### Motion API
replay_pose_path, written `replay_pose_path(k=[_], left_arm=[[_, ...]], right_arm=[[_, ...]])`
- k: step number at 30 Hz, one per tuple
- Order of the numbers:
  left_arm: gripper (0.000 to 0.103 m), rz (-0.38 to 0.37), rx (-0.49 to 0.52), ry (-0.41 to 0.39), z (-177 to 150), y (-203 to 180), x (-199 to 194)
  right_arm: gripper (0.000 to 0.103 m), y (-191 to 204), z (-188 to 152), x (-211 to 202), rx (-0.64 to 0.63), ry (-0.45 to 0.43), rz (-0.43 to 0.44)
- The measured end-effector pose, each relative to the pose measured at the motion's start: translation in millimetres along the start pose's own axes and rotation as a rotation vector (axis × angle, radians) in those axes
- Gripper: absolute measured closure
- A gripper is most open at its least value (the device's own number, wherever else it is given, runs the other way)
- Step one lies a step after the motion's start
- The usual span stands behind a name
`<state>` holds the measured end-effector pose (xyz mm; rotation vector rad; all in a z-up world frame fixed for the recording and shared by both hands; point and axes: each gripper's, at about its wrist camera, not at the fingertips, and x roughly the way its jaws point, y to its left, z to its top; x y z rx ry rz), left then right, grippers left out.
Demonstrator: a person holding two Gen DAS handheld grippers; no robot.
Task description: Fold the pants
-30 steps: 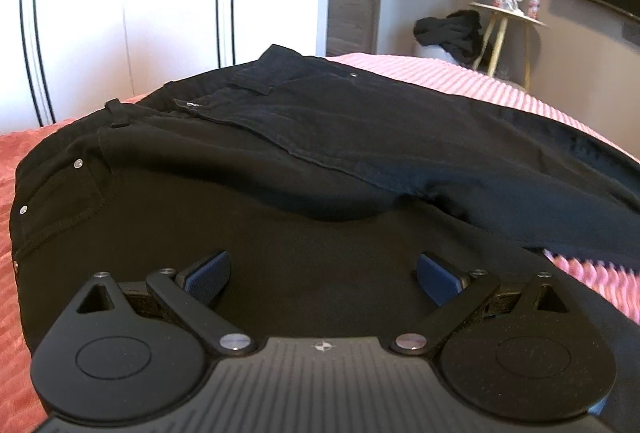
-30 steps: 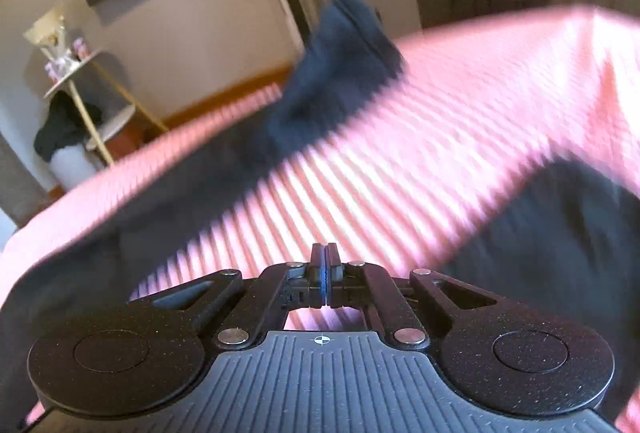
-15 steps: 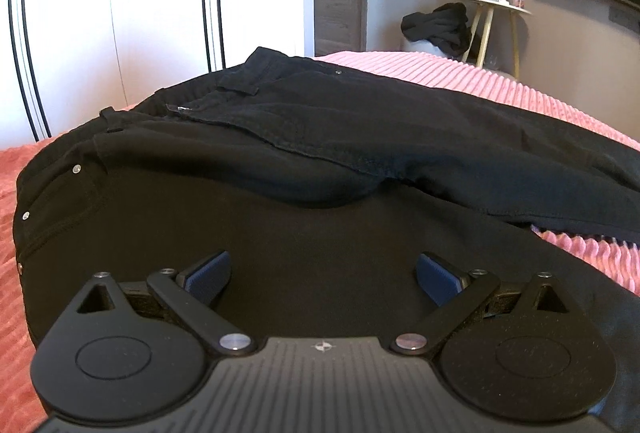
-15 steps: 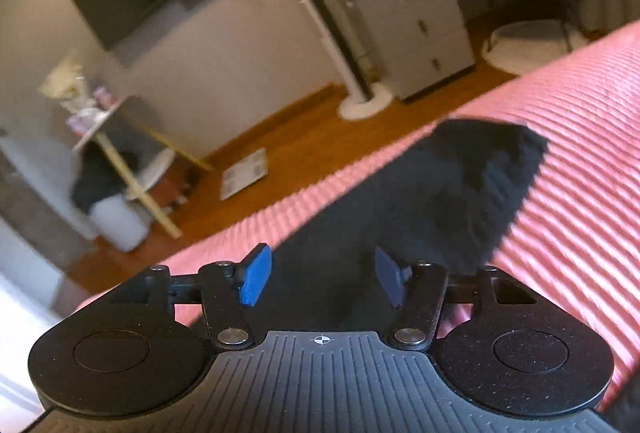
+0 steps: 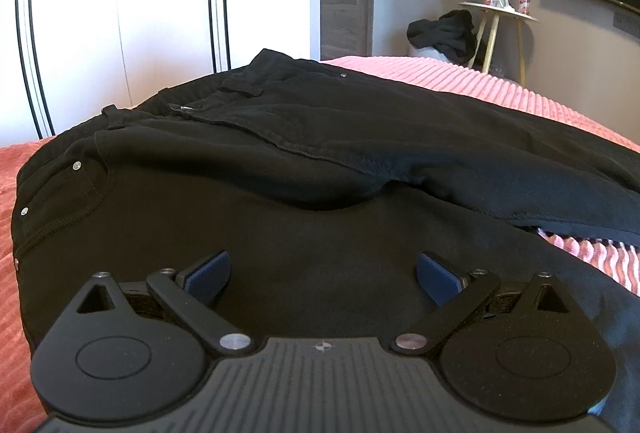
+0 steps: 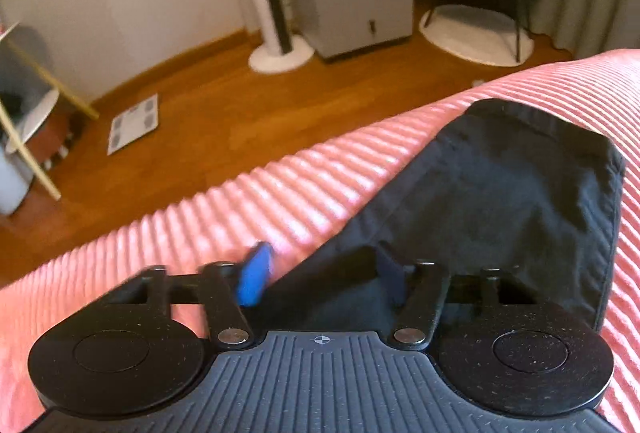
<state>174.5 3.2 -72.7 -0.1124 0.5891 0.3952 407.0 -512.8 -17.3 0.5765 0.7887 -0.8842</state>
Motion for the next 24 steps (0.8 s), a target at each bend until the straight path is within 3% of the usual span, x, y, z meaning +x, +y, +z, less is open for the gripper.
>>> replay_pose_path(k=[1, 3, 6, 8, 12, 15, 17, 18, 20, 24], left_arm=[[0.004, 0.003, -0.001, -0.003, 0, 0, 0], [0.004, 0.004, -0.001, -0.002, 0, 0, 0], [0.004, -0.004, -0.012, 0.000, 1, 2, 0], [0.004, -0.006, -0.014, -0.001, 1, 2, -2], [0.004, -0.019, -0.031, -0.024, 4, 5, -9], [0.004, -0.051, -0.023, -0.091, 6, 5, -23], [0.004, -0.100, -0.004, -0.132, 8, 3, -33], [0.004, -0.134, 0.006, -0.144, 11, 2, -38], [0.004, -0.210, 0.002, -0.146, 22, 1, -44], [0.004, -0.505, -0.097, -0.043, 68, -8, -30]], right_arm=[[0.087, -3, -2, 0, -0.015, -0.011, -0.008], [0.099, -21, -2, -6, -0.015, -0.017, 0.091], [0.100, -52, -9, -39, 0.016, -0.055, 0.216], [0.100, -89, -27, -78, 0.046, -0.134, 0.310], [0.100, -171, -100, -139, 0.070, -0.207, 0.387], [0.101, -229, -165, -139, 0.175, -0.109, 0.420], [0.103, -259, -198, -125, 0.265, -0.059, 0.455], [0.103, -270, -207, -126, 0.292, -0.089, 0.503], [0.102, -283, -205, -127, 0.312, -0.074, 0.567], [0.097, -302, -203, -119, 0.437, -0.060, 0.628]])
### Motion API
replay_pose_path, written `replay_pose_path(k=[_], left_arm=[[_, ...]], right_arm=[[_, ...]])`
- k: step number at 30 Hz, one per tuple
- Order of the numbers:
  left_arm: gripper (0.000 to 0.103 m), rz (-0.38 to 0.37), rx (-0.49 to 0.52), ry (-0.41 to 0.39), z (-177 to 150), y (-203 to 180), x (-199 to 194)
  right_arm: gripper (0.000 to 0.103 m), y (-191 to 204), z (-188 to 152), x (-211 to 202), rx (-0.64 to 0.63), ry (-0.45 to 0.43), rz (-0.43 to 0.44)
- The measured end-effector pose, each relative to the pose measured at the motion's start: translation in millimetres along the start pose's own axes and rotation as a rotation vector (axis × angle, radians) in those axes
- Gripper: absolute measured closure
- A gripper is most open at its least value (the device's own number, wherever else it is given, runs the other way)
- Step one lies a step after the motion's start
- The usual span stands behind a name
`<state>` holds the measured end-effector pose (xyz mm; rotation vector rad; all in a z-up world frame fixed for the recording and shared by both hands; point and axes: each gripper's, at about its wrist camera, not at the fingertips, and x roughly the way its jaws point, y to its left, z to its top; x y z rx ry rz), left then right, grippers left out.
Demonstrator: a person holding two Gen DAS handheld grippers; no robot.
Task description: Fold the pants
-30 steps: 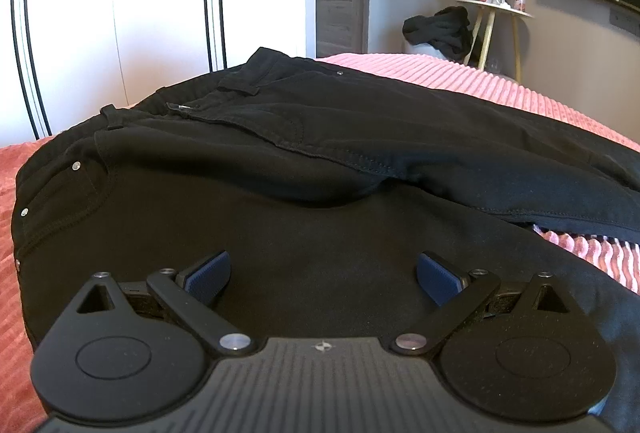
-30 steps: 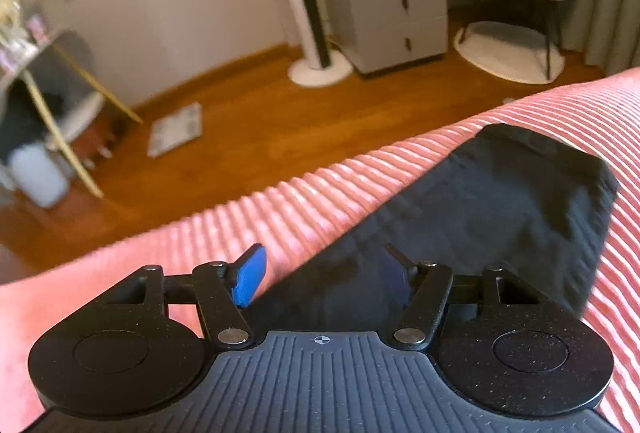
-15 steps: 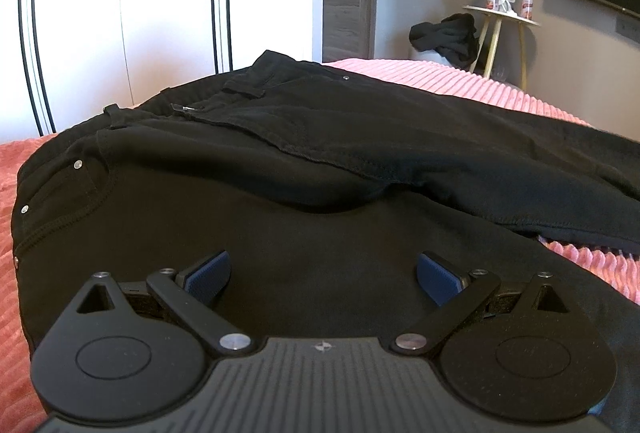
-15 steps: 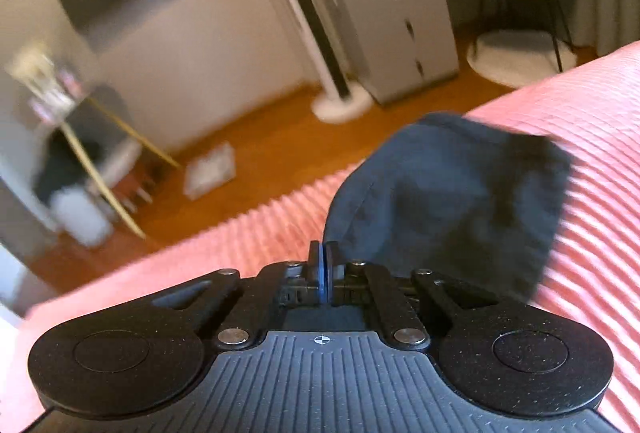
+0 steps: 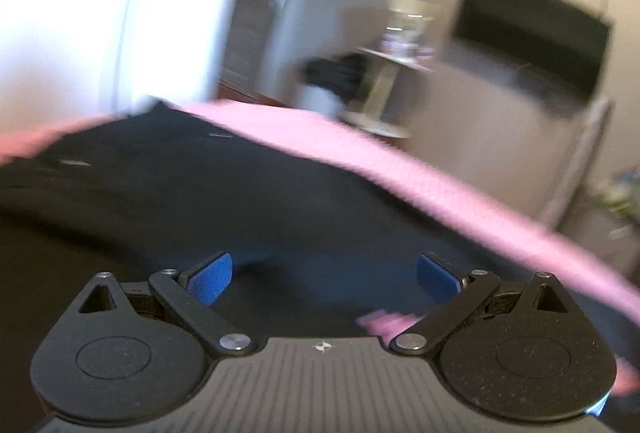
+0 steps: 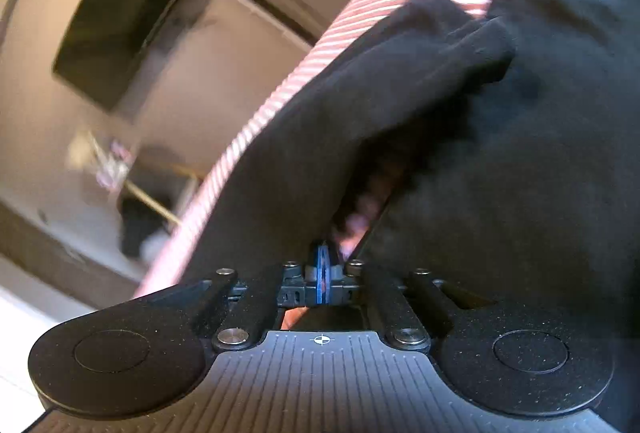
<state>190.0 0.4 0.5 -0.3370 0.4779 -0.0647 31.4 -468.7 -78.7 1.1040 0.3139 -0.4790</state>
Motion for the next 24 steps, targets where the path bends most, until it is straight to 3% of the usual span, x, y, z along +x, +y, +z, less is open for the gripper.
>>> replay_pose_path(k=[1, 3, 7, 9, 11, 13, 15, 16, 17, 20, 21, 22, 24], left_arm=[[0.004, -0.065, -0.018, 0.033, 15, -4, 15], [0.004, -0.119, -0.045, 0.074, 40, -14, 49], [0.007, -0.161, -0.122, 0.256, 78, -39, 143], [0.017, -0.173, -0.158, 0.354, 82, -46, 185], [0.035, -0.143, -0.172, 0.444, 77, -54, 219], [0.046, -0.128, -0.199, 0.496, 73, -56, 240], [0.062, -0.122, -0.231, 0.493, 72, -56, 249], [0.085, -0.137, -0.261, 0.499, 73, -54, 249], [0.095, -0.164, -0.314, 0.515, 72, -50, 248], [0.096, -0.190, -0.323, 0.470, 72, -46, 228], [0.097, -0.198, -0.307, 0.453, 73, -49, 218], [0.097, -0.214, -0.283, 0.423, 77, -50, 202], [0.097, -0.252, -0.245, 0.370, 83, -51, 161]], right_arm=[[0.097, -6, 2, 0, 0.030, 0.001, 0.025], [0.093, -10, 5, 2, 0.055, 0.006, 0.049], [0.077, -14, 6, 10, 0.059, -0.002, 0.103], [0.075, -9, 5, 8, 0.046, 0.000, 0.115], [0.073, -12, 10, 12, 0.070, 0.011, 0.128], [0.066, -13, 12, 10, 0.107, 0.002, 0.148], [0.065, -16, 17, 9, 0.118, -0.030, 0.142], [0.065, -18, 20, 10, 0.126, -0.044, 0.138], [0.066, -21, 25, 17, 0.171, -0.049, 0.118], [0.074, -20, 30, 27, 0.219, -0.042, 0.122], [0.091, -20, 34, 33, 0.251, -0.036, 0.118], [0.097, -19, 37, 40, 0.283, -0.021, 0.104], [0.097, -15, 46, 42, 0.296, 0.000, 0.118]])
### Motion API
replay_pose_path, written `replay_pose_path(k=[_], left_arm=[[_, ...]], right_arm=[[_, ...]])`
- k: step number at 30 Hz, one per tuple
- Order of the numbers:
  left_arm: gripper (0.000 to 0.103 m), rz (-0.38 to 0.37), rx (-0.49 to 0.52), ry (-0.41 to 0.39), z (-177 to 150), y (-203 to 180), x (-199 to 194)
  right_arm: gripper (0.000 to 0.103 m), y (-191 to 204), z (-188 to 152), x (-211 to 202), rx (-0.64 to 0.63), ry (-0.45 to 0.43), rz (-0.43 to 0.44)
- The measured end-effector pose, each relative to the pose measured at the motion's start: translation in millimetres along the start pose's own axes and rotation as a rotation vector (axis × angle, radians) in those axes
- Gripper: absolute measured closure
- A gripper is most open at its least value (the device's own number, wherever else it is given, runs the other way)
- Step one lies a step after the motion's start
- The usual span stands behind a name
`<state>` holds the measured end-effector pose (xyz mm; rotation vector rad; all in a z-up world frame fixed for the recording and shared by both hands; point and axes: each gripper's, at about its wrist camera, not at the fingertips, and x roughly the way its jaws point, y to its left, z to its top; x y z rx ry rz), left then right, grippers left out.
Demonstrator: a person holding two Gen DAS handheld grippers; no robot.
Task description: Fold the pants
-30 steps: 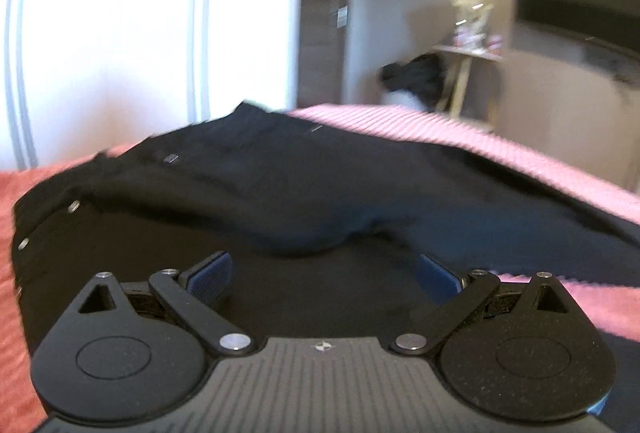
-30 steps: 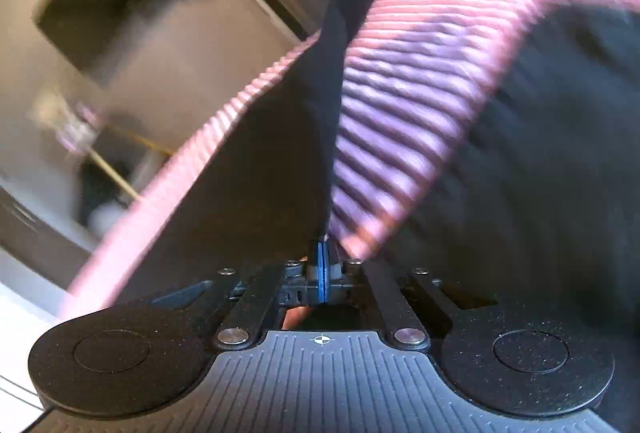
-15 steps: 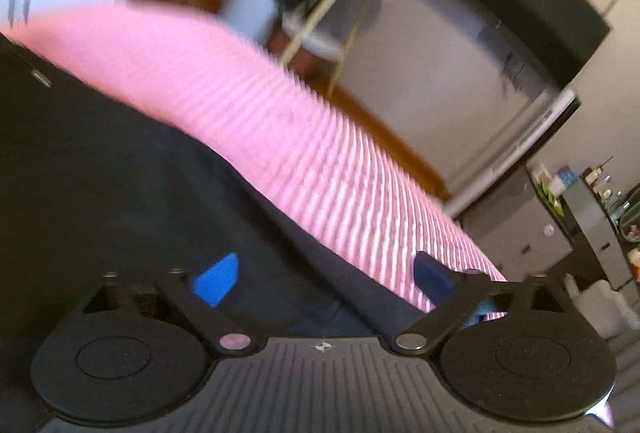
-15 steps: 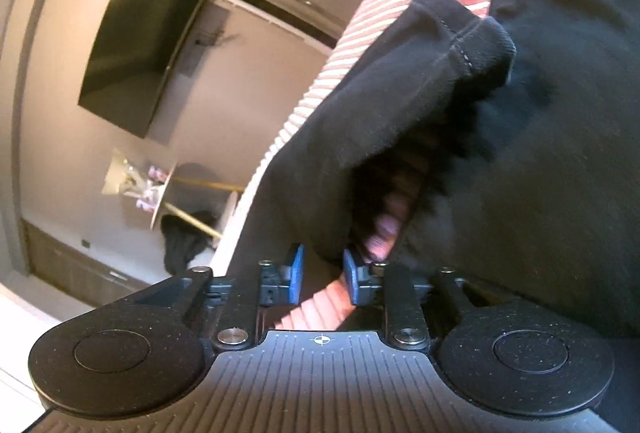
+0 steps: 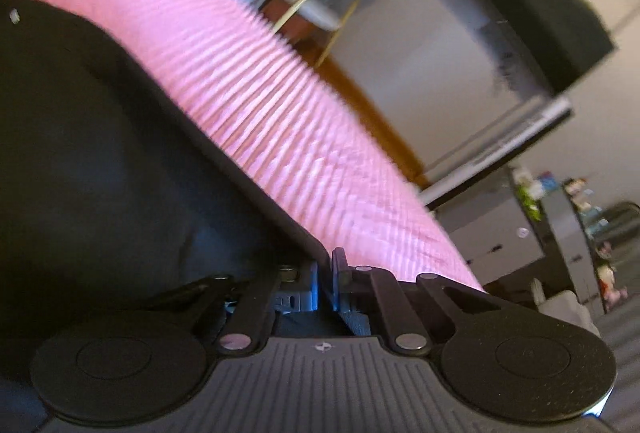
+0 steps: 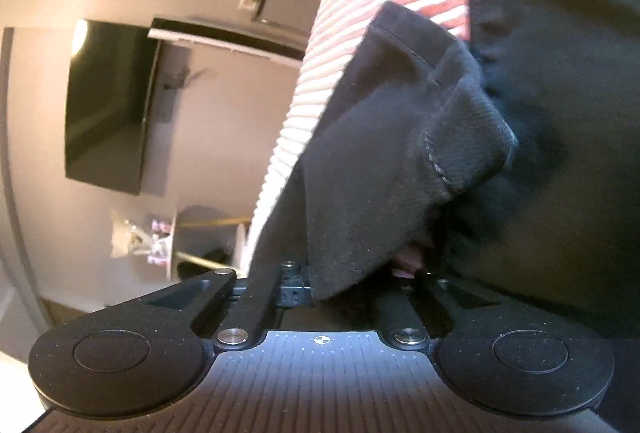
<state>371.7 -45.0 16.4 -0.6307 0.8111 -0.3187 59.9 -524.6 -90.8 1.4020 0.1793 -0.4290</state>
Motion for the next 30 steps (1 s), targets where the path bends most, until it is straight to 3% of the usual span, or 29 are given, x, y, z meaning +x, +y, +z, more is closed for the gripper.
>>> replay_pose_path(k=[3, 6, 8, 9, 11, 12, 14, 16, 18, 19, 20, 22, 24, 26, 28, 30], left_arm=[[0.097, -0.028, 0.082, -0.083, -34, -21, -79], [0.097, -0.040, 0.114, -0.135, -86, -21, -154], [0.096, -0.031, 0.114, -0.120, -133, -17, -192], [0.095, -0.019, 0.118, -0.109, -153, -15, -202], [0.093, 0.027, 0.134, -0.078, -200, -8, -218], [0.092, 0.058, 0.158, -0.045, -219, -4, -221], [0.083, 0.118, 0.194, 0.012, -241, 7, -219], [0.073, 0.172, 0.194, 0.008, -250, 19, -232], [0.051, 0.220, 0.163, -0.065, -245, 32, -257], [0.031, 0.247, 0.141, -0.107, -239, 40, -269], [0.024, 0.275, 0.116, -0.155, -232, 49, -281], [0.021, 0.330, 0.075, -0.231, -214, 71, -301], [0.021, 0.402, 0.006, -0.262, -200, 96, -314], [0.021, 0.424, -0.119, -0.272, -185, 130, -324], [0.022, 0.427, -0.238, -0.265, -173, 161, -327], [0.023, 0.432, -0.298, -0.261, -165, 184, -329]], right_arm=[[0.097, 29, 6, -31, -0.177, -0.068, -0.006], [0.098, 42, 18, -79, -0.254, -0.122, 0.041], [0.098, 46, 28, -120, -0.348, -0.159, 0.035], [0.098, 46, 28, -120, -0.348, -0.159, 0.035], [0.097, 38, 27, -149, -0.456, -0.188, -0.070], [0.097, 38, 27, -149, -0.456, -0.188, -0.070], [0.097, 26, 26, -148, -0.481, -0.156, -0.162], [0.090, 15, 24, -142, -0.493, -0.120, -0.265], [0.085, 8, 22, -136, -0.470, -0.075, -0.299], [0.078, 3, 20, -136, -0.445, -0.064, -0.292], [0.073, 0, 19, -139, -0.426, -0.056, -0.282], [0.065, -4, 17, -140, -0.389, -0.048, -0.262], [0.065, -8, 17, -138, -0.357, -0.039, -0.243], [0.066, -11, 18, -135, -0.336, -0.028, -0.240], [0.091, -18, 18, -140, -0.337, -0.023, -0.225], [0.093, -19, 15, -143, -0.349, -0.018, -0.218]])
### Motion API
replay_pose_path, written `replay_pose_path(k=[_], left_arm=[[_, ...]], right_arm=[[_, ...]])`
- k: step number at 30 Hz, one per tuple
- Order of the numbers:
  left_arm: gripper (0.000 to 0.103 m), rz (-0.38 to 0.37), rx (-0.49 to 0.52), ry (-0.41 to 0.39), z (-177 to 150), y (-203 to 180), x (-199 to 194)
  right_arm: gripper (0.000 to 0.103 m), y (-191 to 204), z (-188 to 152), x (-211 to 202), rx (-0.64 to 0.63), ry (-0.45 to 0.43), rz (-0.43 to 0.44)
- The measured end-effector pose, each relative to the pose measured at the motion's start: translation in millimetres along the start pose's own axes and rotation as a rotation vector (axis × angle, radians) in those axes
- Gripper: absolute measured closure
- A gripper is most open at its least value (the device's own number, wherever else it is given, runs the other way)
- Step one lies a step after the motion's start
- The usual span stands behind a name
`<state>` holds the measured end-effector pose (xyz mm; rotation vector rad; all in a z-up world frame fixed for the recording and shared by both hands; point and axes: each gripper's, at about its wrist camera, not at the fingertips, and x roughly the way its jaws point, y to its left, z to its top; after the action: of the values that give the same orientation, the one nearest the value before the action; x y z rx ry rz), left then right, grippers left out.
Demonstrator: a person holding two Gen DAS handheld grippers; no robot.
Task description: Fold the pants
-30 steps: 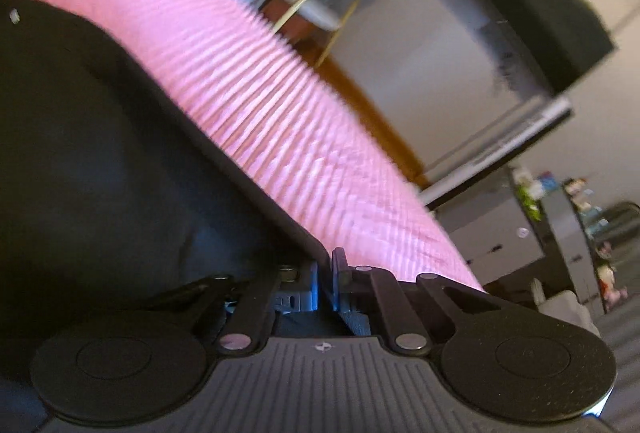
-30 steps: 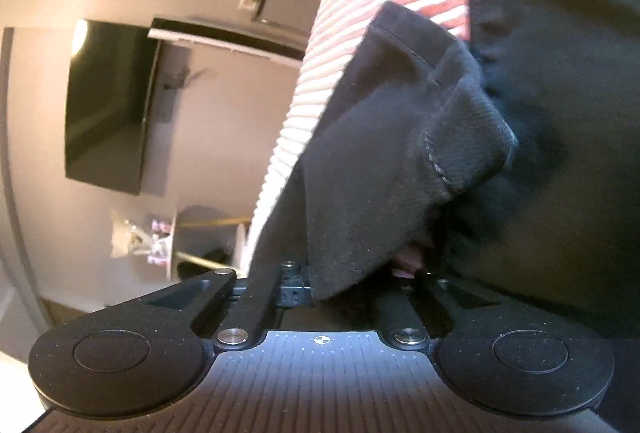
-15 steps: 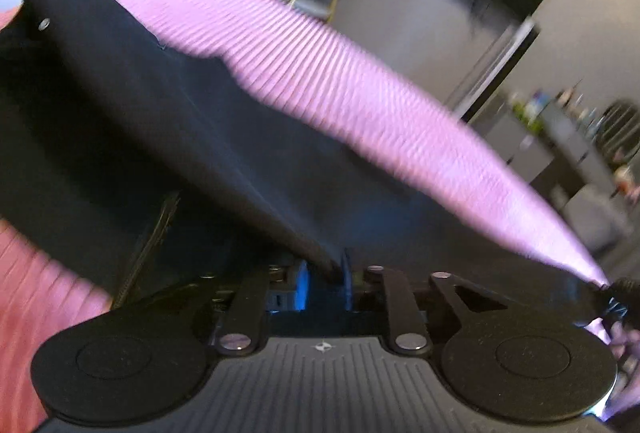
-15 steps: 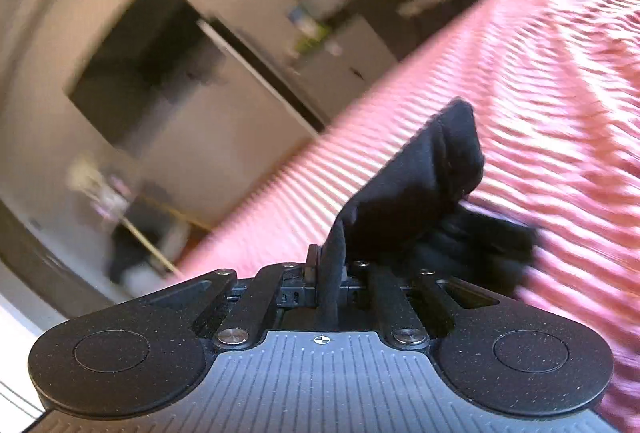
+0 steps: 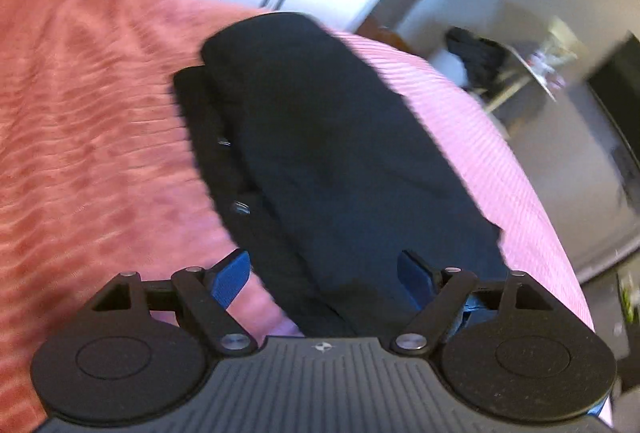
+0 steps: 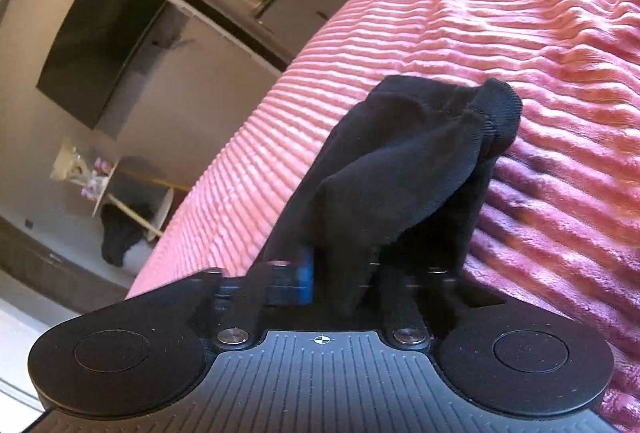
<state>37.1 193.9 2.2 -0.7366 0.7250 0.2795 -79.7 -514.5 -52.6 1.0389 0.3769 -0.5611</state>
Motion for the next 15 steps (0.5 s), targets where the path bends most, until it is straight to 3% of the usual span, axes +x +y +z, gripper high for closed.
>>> replay_pose_path(k=[3, 6, 10, 15], left_arm=[[0.028, -0.005, -0.026, 0.010, 4, 18, 3], [0.040, -0.020, -0.069, 0.004, 11, 19, 9], [0.040, -0.017, -0.076, -0.054, 20, 16, 13], [0.036, 0.010, -0.075, 0.005, 30, 21, 40]], right_arm=[[0.093, 1, 1, -5, -0.013, -0.013, 0.030], [0.093, -4, 4, -6, 0.006, -0.025, 0.049], [0.088, -7, 6, -2, 0.004, -0.004, 0.045], [0.079, -12, 5, 4, 0.031, 0.006, 0.032]])
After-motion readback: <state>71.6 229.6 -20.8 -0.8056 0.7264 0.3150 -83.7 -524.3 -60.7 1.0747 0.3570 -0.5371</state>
